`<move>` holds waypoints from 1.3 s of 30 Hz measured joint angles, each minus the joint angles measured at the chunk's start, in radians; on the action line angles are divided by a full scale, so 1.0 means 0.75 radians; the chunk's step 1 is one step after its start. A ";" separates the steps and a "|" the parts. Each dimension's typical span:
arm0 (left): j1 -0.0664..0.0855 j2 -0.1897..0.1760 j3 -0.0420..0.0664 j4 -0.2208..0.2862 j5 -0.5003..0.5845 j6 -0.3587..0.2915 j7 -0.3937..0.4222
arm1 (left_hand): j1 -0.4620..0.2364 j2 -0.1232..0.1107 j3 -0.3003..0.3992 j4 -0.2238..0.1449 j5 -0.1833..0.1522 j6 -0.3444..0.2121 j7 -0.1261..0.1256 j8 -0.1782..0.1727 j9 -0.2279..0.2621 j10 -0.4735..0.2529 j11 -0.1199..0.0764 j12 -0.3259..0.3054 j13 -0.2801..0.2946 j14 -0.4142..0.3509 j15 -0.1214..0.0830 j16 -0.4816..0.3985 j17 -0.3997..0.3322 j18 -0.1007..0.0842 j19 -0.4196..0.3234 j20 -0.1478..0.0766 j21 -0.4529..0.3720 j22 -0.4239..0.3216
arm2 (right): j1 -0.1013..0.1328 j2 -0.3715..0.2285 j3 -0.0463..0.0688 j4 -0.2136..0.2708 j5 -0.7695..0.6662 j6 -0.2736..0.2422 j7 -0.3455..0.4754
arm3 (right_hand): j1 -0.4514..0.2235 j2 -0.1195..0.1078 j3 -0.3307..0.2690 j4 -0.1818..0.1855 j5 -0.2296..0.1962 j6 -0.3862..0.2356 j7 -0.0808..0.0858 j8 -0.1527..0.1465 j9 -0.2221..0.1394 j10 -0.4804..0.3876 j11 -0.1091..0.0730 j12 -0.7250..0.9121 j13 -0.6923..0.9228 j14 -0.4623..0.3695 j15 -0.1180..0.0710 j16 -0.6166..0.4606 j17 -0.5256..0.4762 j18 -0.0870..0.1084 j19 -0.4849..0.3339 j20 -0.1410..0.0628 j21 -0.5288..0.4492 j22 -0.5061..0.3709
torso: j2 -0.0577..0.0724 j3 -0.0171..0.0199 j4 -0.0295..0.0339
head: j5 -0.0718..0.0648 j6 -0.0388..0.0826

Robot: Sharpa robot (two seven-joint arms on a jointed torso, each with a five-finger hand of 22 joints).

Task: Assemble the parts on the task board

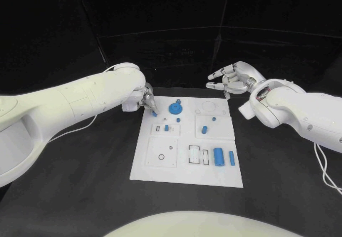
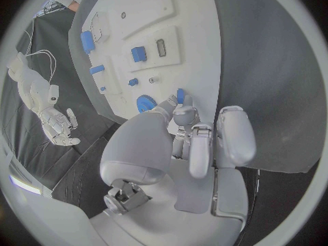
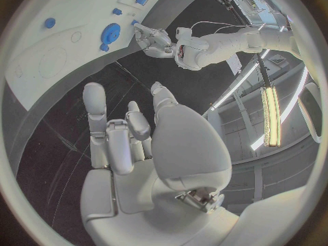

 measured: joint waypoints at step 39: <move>-0.069 -0.366 -0.003 0.578 0.046 -0.433 0.135 | -0.222 -0.153 0.389 -0.082 0.011 -0.006 0.005 0.116 0.047 0.041 -0.008 0.006 0.005 0.000 0.000 0.000 0.000 0.000 0.000 0.000 0.031 0.044 | 0.000 -0.013 0.000 -0.003 0.000 0.000 -0.001 | -0.016 0.016 -0.013 0.013 0.007 0.000 0.000 0.000 0.000 0.000 0.000 0.000 0.001 0.000 0.000 -0.005 0.000 0.000 0.000 0.000 0.000 -0.004 | 0.000 -0.0015 0.0013 | 0.034 -0.012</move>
